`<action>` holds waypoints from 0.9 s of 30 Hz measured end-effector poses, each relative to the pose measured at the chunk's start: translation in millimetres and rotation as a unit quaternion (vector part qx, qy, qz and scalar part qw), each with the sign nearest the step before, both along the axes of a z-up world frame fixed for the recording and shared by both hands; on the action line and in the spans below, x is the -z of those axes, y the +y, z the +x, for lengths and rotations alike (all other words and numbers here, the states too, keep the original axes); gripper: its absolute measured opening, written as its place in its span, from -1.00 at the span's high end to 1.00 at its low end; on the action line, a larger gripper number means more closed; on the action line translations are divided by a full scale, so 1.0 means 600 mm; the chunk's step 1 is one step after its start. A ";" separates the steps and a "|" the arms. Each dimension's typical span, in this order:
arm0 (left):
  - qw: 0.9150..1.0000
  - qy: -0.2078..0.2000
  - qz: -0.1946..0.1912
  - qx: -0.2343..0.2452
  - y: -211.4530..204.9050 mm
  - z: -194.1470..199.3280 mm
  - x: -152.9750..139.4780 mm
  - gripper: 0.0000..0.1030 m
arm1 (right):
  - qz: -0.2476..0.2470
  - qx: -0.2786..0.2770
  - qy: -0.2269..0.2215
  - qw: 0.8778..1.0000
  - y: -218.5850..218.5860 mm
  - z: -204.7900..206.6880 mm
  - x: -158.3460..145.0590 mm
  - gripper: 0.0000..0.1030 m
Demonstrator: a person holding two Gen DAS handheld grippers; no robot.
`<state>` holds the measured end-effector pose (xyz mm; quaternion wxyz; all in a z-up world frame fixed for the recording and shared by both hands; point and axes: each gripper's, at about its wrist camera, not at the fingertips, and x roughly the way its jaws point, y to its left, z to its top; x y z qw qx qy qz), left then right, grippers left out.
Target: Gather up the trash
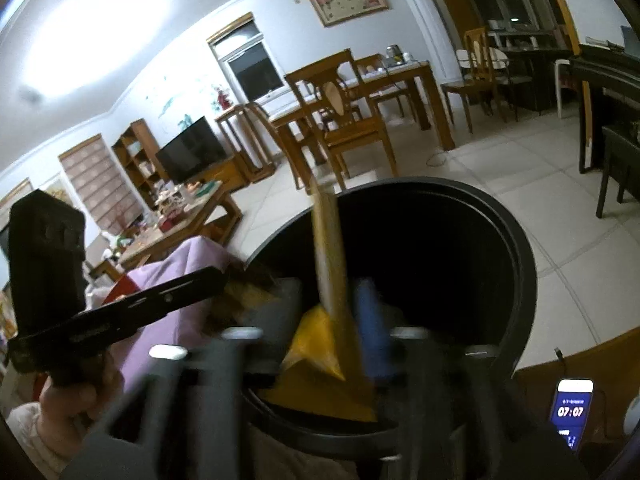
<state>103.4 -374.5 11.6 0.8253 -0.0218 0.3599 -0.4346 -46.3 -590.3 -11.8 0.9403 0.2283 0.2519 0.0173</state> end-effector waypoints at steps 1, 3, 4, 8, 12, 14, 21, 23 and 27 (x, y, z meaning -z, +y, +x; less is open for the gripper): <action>1.000 -0.004 0.004 -0.004 0.005 -0.003 -0.004 0.42 | 0.004 0.004 -0.006 1.000 0.000 -0.001 -0.002 -0.51; 1.000 -0.016 0.002 -0.020 0.018 -0.011 -0.010 -0.49 | 0.000 0.004 -0.006 1.000 0.004 0.005 -0.004 -0.50; 0.999 -0.026 -0.004 -0.034 0.030 -0.015 -0.016 -0.75 | -0.003 0.004 -0.007 1.000 0.007 0.006 -0.007 -0.50; 0.997 -0.043 -0.016 -0.054 0.082 -0.039 -0.042 -0.75 | -0.023 -0.013 -0.017 1.000 0.041 0.018 -0.020 -0.50; 0.994 -0.065 0.003 -0.090 0.159 -0.069 -0.060 -0.76 | -0.049 -0.052 -0.029 0.997 0.097 0.034 -0.040 -0.50; 0.991 -0.073 0.012 -0.113 0.205 -0.085 -0.067 -0.75 | -0.061 -0.081 -0.036 0.994 0.136 0.043 -0.050 -0.50; 0.965 -0.092 0.062 -0.237 0.414 -0.143 -0.076 -0.75 | -0.099 -0.226 -0.062 0.967 0.336 0.092 -0.089 -0.48; 0.952 -0.087 0.083 -0.282 0.479 -0.155 -0.070 -0.75 | -0.112 -0.272 -0.066 0.954 0.402 0.100 -0.098 -0.36; 0.926 -0.046 0.122 -0.355 0.599 -0.156 -0.042 -0.74 | -0.145 -0.372 -0.075 0.914 0.550 0.107 -0.114 -0.32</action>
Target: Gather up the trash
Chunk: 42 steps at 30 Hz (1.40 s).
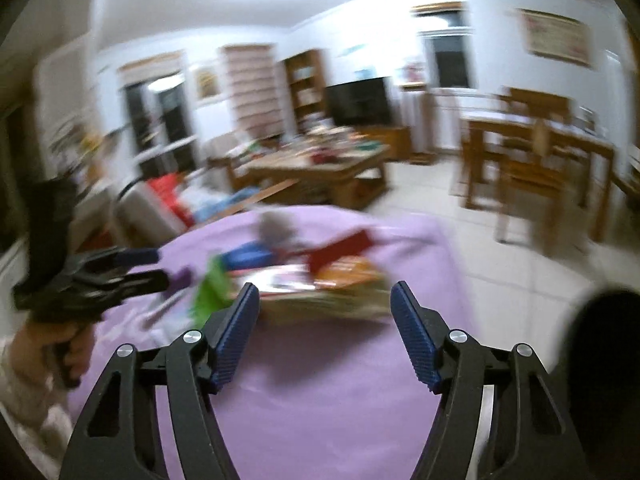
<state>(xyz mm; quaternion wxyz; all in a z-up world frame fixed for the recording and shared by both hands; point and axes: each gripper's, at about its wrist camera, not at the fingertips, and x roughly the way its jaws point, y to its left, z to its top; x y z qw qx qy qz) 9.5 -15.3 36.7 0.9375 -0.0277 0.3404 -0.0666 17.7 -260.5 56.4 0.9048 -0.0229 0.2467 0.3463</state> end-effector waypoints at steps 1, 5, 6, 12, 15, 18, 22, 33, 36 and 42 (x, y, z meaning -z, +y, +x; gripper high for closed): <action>1.000 0.011 0.004 -0.015 0.020 0.002 0.008 -0.64 | -0.012 -0.020 -0.003 1.000 0.034 -0.001 -0.004 -0.32; 0.997 0.067 0.012 -0.042 0.071 0.022 0.047 -0.32 | -0.079 -0.084 -0.018 0.993 0.157 0.005 0.001 -0.32; 0.996 0.075 0.011 -0.043 0.075 0.026 0.053 -0.26 | -0.097 -0.094 -0.020 0.991 0.187 0.010 0.007 -0.32; 0.994 0.100 0.007 -0.034 0.092 0.042 0.081 0.06 | -0.189 -0.112 -0.011 0.975 0.271 0.027 0.052 -0.23; 0.995 0.101 -0.001 -0.028 0.105 0.042 0.083 0.23 | -0.208 -0.113 -0.001 0.972 0.280 0.028 0.069 -0.12; 0.995 0.100 0.000 -0.027 0.114 0.037 0.084 0.39 | -0.217 -0.112 -0.007 0.970 0.283 0.029 0.082 -0.01; 0.995 0.098 -0.012 -0.025 0.120 0.030 0.088 0.49 | -0.196 -0.111 0.004 0.974 0.269 0.036 0.079 0.22; 0.999 0.017 -0.030 0.016 0.073 0.004 0.030 0.51 | 0.022 -0.061 0.020 0.998 0.114 0.020 -0.015 0.29; 0.999 -0.001 -0.029 0.040 0.035 0.004 0.009 0.51 | 0.061 -0.022 0.015 0.998 0.049 0.015 -0.034 0.29; 0.994 -0.029 -0.030 0.104 -0.067 0.017 -0.028 0.51 | 0.104 0.067 0.008 0.992 -0.090 0.005 -0.048 0.29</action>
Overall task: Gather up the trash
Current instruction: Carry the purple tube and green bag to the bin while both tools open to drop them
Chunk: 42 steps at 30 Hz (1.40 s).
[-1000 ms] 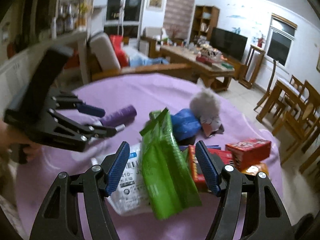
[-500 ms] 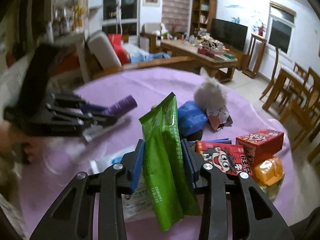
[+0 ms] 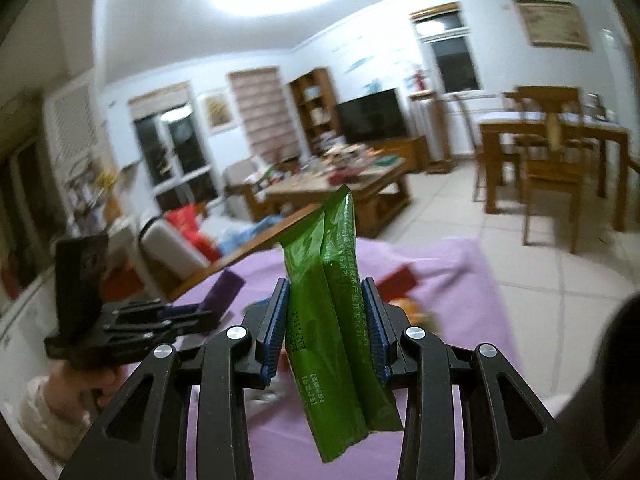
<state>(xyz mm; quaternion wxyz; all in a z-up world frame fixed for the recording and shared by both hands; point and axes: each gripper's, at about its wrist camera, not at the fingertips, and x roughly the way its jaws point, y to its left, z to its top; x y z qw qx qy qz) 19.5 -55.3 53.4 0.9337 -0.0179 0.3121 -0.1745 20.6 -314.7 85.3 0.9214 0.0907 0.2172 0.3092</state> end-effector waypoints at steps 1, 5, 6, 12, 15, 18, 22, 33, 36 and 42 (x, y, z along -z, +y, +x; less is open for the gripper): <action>1.000 -0.004 0.000 0.010 -0.016 0.003 -0.004 0.51 | 0.004 0.014 0.001 1.000 -0.023 -0.002 0.000 0.29; 0.998 -0.014 -0.001 0.056 -0.093 0.019 -0.015 0.51 | 0.021 0.073 0.005 0.997 -0.127 -0.016 0.004 0.29; 0.998 -0.016 0.001 0.068 -0.116 0.023 -0.017 0.51 | 0.026 0.087 0.005 0.996 -0.151 -0.022 0.006 0.29; 0.991 -0.027 0.011 0.133 -0.234 0.039 -0.020 0.51 | 0.049 0.162 0.010 0.986 -0.282 -0.053 0.027 0.29; 0.986 -0.028 0.010 0.163 -0.288 0.049 -0.017 0.51 | 0.059 0.195 0.014 0.979 -0.343 -0.070 0.042 0.29; 0.981 -0.026 0.010 0.191 -0.339 0.060 -0.012 0.51 | 0.066 0.225 0.018 0.972 -0.397 -0.086 0.057 0.29; 0.974 -0.026 0.014 0.225 -0.407 0.061 -0.001 0.51 | 0.078 0.258 0.028 0.963 -0.456 -0.101 0.085 0.29; 0.963 -0.010 0.023 0.268 -0.513 0.068 0.033 0.51 | 0.094 0.293 0.053 0.950 -0.521 -0.109 0.144 0.29; 0.962 -0.001 0.026 0.273 -0.527 0.075 0.047 0.51 | 0.096 0.296 0.057 0.949 -0.535 -0.108 0.156 0.29; 0.960 0.012 0.032 0.277 -0.545 0.084 0.060 0.51 | 0.101 0.301 0.063 0.946 -0.535 -0.098 0.167 0.28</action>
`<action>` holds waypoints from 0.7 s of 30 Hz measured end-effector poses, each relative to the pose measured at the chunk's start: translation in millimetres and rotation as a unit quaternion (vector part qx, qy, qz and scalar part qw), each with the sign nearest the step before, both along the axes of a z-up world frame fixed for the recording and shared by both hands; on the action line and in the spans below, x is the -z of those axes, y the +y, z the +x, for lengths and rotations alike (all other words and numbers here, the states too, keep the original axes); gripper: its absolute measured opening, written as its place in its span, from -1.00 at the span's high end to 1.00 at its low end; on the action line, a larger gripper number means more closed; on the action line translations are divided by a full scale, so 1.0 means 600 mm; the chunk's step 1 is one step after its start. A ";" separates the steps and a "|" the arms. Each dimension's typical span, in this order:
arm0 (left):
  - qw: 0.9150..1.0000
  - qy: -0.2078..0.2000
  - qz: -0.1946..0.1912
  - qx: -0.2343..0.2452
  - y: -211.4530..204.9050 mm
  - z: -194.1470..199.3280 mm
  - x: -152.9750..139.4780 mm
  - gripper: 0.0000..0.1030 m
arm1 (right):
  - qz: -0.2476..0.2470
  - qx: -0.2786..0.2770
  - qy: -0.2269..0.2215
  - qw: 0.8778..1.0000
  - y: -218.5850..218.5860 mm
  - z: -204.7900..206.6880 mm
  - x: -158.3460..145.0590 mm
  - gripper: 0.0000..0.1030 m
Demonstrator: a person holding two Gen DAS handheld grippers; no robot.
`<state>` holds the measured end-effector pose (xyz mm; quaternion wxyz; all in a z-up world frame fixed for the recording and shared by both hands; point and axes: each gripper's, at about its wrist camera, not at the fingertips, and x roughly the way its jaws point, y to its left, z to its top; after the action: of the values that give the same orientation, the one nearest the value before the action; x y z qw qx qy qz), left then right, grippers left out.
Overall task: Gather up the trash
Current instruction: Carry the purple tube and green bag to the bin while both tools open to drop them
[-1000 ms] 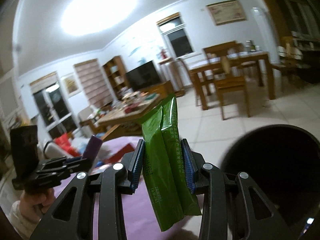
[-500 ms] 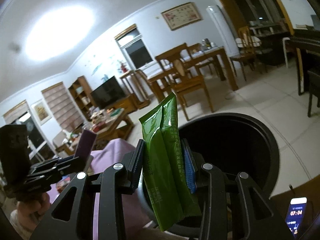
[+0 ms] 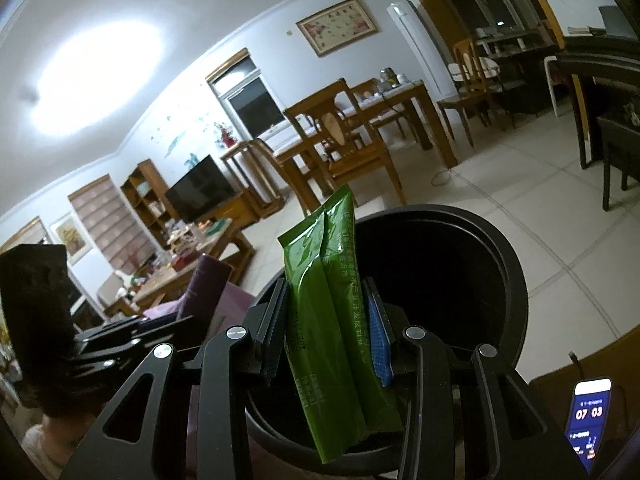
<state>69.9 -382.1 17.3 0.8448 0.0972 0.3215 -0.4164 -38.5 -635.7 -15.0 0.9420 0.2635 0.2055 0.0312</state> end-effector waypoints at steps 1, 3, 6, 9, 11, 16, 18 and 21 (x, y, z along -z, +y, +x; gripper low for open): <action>1.000 0.001 0.001 0.000 -0.001 0.001 0.001 0.51 | 0.001 0.000 0.001 1.000 -0.001 0.002 0.002 0.28; 1.000 0.003 0.003 0.000 -0.004 0.003 0.003 0.51 | 0.002 0.000 0.002 1.000 0.001 0.005 0.003 0.29; 1.000 0.007 0.005 0.000 -0.009 0.007 0.006 0.51 | 0.003 -0.001 0.004 1.000 0.001 0.008 0.009 0.28; 1.000 0.010 0.006 0.001 -0.015 0.007 0.009 0.51 | 0.005 -0.002 0.008 1.000 0.004 0.012 0.012 0.27; 1.000 0.012 0.006 0.000 -0.018 0.009 0.012 0.51 | 0.005 -0.002 0.010 1.000 0.008 0.018 0.010 0.27; 1.000 0.018 0.007 0.003 -0.027 0.014 0.017 0.51 | 0.005 -0.002 0.011 1.000 0.005 0.022 0.012 0.27; 1.000 0.020 0.009 0.004 -0.029 0.014 0.020 0.51 | 0.006 -0.002 0.014 1.000 0.003 0.025 0.017 0.27; 1.000 0.021 0.012 0.004 -0.031 0.013 0.025 0.51 | 0.008 -0.001 0.016 1.000 0.010 0.018 0.015 0.24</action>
<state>78.0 -400.7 2.6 0.8347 0.1001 0.3443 -0.4179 -27.9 -629.4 -24.2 0.9366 0.2708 0.2205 0.0296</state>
